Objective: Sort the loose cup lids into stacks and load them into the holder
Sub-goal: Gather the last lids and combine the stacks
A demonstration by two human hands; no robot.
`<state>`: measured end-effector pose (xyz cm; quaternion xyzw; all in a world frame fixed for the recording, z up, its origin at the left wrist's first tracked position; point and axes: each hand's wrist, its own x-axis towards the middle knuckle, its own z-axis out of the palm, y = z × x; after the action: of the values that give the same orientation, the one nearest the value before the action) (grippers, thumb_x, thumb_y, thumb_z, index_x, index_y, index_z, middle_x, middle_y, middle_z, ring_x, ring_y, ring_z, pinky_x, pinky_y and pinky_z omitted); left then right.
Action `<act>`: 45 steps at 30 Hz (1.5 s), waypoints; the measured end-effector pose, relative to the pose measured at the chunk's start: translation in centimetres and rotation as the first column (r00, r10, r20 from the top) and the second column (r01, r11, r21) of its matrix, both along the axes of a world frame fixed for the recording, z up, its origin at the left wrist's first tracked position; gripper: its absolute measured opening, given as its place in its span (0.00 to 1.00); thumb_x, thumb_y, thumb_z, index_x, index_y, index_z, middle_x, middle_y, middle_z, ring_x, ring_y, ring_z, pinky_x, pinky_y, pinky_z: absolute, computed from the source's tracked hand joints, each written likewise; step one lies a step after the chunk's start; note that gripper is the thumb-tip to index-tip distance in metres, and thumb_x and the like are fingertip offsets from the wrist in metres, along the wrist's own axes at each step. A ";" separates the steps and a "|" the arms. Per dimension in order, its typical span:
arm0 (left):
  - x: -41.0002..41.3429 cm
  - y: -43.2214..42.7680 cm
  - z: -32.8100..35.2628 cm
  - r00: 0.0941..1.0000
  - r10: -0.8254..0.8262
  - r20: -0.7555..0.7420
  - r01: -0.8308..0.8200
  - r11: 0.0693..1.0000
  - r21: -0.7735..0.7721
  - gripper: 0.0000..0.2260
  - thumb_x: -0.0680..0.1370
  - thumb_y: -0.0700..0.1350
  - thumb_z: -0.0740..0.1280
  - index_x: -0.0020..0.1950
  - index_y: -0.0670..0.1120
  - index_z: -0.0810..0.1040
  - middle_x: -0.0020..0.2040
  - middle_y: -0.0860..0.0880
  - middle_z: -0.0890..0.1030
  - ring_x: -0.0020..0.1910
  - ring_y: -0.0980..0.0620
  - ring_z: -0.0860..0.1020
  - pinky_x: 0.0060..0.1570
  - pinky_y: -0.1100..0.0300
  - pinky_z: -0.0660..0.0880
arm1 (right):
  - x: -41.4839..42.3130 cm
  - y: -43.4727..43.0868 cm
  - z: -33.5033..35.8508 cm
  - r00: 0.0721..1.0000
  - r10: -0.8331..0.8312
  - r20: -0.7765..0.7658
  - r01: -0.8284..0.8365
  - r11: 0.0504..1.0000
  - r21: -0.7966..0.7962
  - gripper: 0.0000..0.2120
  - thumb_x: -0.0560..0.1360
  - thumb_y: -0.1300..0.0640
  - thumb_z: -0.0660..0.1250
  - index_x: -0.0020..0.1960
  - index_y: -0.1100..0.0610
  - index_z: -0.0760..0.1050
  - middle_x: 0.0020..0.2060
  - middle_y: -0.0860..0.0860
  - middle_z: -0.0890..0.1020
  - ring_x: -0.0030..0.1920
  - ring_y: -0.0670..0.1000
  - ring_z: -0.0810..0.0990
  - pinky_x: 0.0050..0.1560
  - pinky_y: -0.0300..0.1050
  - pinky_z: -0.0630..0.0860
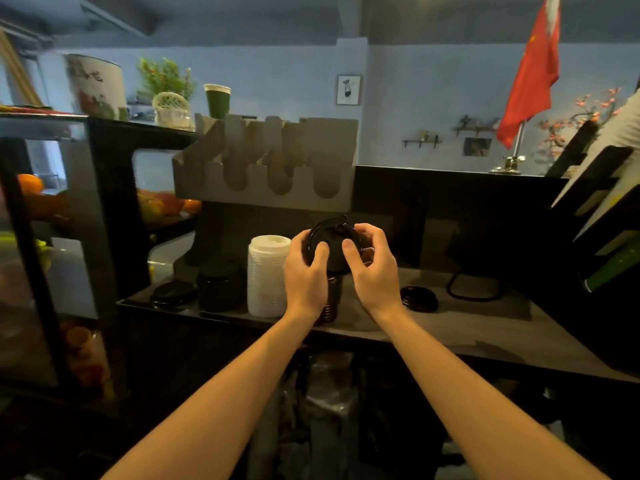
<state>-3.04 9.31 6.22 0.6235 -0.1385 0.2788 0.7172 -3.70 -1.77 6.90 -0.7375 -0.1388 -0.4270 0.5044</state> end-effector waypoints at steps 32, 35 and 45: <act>7.6 22.4 -0.9 0.922 0.281 -0.267 -0.265 0.960 0.095 0.12 0.80 0.49 0.70 0.60 0.45 0.81 0.49 0.50 0.82 0.50 0.53 0.81 0.42 0.65 0.74 | 7.7 18.6 0.1 0.913 -0.320 0.253 0.378 0.429 -0.820 0.40 0.71 0.24 0.56 0.65 0.54 0.77 0.52 0.51 0.84 0.57 0.53 0.81 0.76 0.62 0.55; 8.8 22.7 -1.0 0.902 0.310 -0.301 -0.272 0.949 0.163 0.15 0.79 0.52 0.71 0.62 0.46 0.81 0.52 0.52 0.82 0.51 0.56 0.79 0.47 0.64 0.73 | 7.7 18.7 0.6 0.909 -0.358 0.215 0.343 0.347 -0.873 0.39 0.72 0.23 0.51 0.62 0.53 0.78 0.49 0.50 0.85 0.57 0.53 0.81 0.78 0.62 0.44; 11.6 22.3 -2.9 0.859 0.329 -0.392 -0.242 0.936 0.256 0.14 0.79 0.56 0.68 0.58 0.47 0.82 0.47 0.51 0.82 0.46 0.53 0.80 0.41 0.59 0.74 | 7.9 19.1 1.7 0.911 -0.395 0.121 0.174 0.101 -0.980 0.38 0.79 0.29 0.45 0.66 0.56 0.76 0.58 0.54 0.83 0.69 0.57 0.73 0.74 0.66 0.32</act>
<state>8.52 31.59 3.33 0.7513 0.0899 0.2231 0.6146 4.17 17.33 8.59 -0.9309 -0.1908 -0.2595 -0.1724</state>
